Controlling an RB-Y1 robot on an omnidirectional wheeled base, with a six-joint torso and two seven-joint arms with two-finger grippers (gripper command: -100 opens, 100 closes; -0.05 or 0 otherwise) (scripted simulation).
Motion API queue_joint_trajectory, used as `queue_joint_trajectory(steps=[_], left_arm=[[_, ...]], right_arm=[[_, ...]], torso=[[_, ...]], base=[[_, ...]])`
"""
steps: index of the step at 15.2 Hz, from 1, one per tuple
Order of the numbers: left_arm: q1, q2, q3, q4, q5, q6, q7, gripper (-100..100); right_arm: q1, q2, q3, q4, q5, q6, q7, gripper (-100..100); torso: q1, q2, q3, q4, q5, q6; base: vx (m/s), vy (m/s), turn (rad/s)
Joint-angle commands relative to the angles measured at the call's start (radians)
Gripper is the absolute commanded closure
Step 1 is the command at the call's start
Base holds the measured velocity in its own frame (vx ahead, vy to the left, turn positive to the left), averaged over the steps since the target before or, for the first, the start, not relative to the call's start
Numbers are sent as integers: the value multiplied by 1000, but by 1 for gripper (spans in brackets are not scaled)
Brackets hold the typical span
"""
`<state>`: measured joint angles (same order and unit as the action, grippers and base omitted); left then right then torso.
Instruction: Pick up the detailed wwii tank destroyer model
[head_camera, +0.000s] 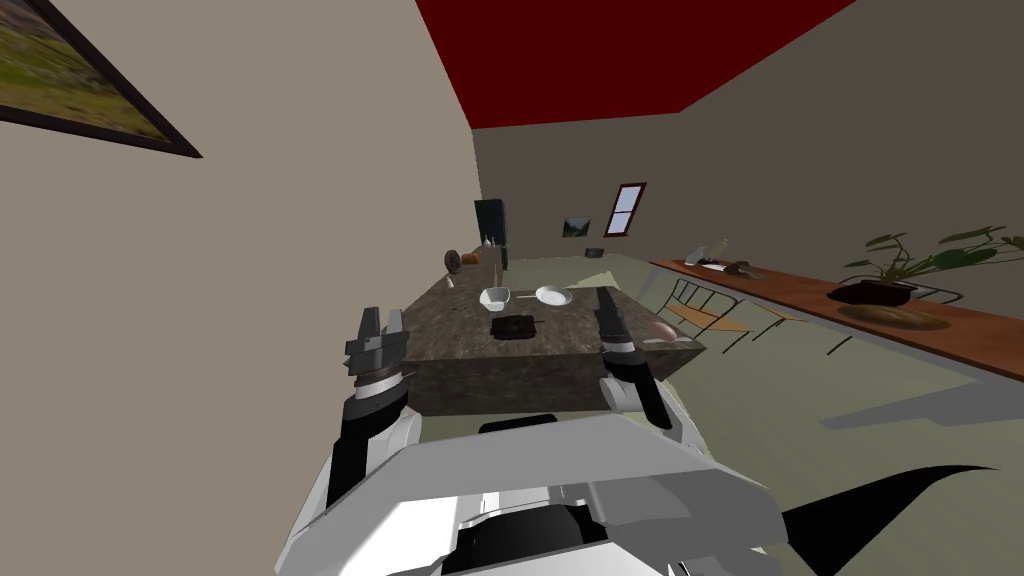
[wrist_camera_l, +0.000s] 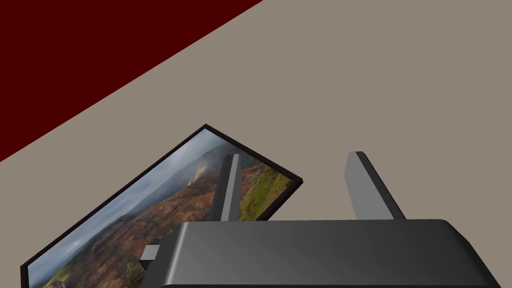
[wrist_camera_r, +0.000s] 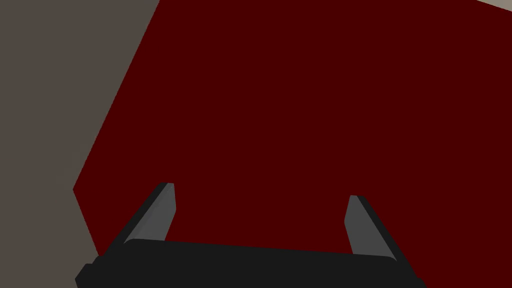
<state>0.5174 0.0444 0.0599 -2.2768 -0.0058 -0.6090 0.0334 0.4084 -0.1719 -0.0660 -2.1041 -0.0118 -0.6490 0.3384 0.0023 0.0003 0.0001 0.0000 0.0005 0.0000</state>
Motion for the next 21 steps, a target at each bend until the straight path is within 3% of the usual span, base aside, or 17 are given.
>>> queue_joint_trajectory(steps=[1, 4, 6, 7, 9, 10, 12, 13, 15, 16, 19, 20, 21], left_arm=[[0, 0, 0, 0, 0, 0, 0, 0], [0, 0, 0, 0, 0, 0, 0, 0], [0, 0, 0, 0, 0, 0, 0, 0], [0, 0, 0, 0, 0, 0, 0, 0], [0, 0, 0, 0, 0, 0, 0, 0], [0, 0, 0, 0, 0, 0, 0, 0], [0, 0, 0, 0, 0, 0, 0, 0], [0, 0, 0, 0, 0, 0, 0, 0], [0, 0, 0, 0, 0, 0, 0, 0], [0, 0, 0, 0, 0, 0, 0, 0], [0, 0, 0, 0, 0, 0, 0, 0], [0, 0, 0, 0, 0, 0, 0, 0], [0, 0, 0, 0, 0, 0, 0, 0]], right_arm=[[-5, -7, -1, 10, 7, -1, 30, -100], [-37, -38, -12, 70, 45, -6, 105, -100], [-37, -38, -12, 70, 45, -6, 136, -100], [-55, -51, -17, 103, 66, -8, 164, -100], [-55, -51, -17, 103, 66, -8, 193, -100], [-73, -64, -23, 137, 87, -10, 222, -100], [-73, -64, -23, 137, 87, -10, 254, -100], [-93, -75, -29, 173, 110, -13, 281, -100], [-93, -75, -29, 173, 110, -13, 317, -100], [-113, -85, -35, 211, 134, -15, 341, -100], [-113, -85, -35, 211, 134, -15, 383, -100], [-133, -94, -42, 249, 158, -18, 420, -100], [-133, -94, -42, 249, 158, -18, 438, -100]], torso=[[0, 0, 0, 0, 0, 0], [0, 0, 0, 0, 0, 0], [0, 0, 0, 0, 0, 0], [0, 0, 0, 0, 0, 0], [0, 0, 0, 0, 0, 0], [0, 0, 0, 0, 0, 0], [0, 0, 0, 0, 0, 0], [0, 0, 0, 0, 0, 0], [0, 0, 0, 0, 0, 0], [0, 0, 0, 0, 0, 0], [0, 0, 0, 0, 0, 0], [-1, 0, 0, 0, 0, 0], [0, 0, 0, 0, 0, 0]], base=[[-6, 26, -13], [-8, 30, -41], [-7, 31, -25], [-6, 38, -28], [-5, 33, -33], [-4, 32, -36], [-4, 32, -34], [-2, 35, -38], [-4, 33, -30], [-8, 33, -46], [-7, 29, -19], [-5, 26, -31], [-7, 35, -45]])
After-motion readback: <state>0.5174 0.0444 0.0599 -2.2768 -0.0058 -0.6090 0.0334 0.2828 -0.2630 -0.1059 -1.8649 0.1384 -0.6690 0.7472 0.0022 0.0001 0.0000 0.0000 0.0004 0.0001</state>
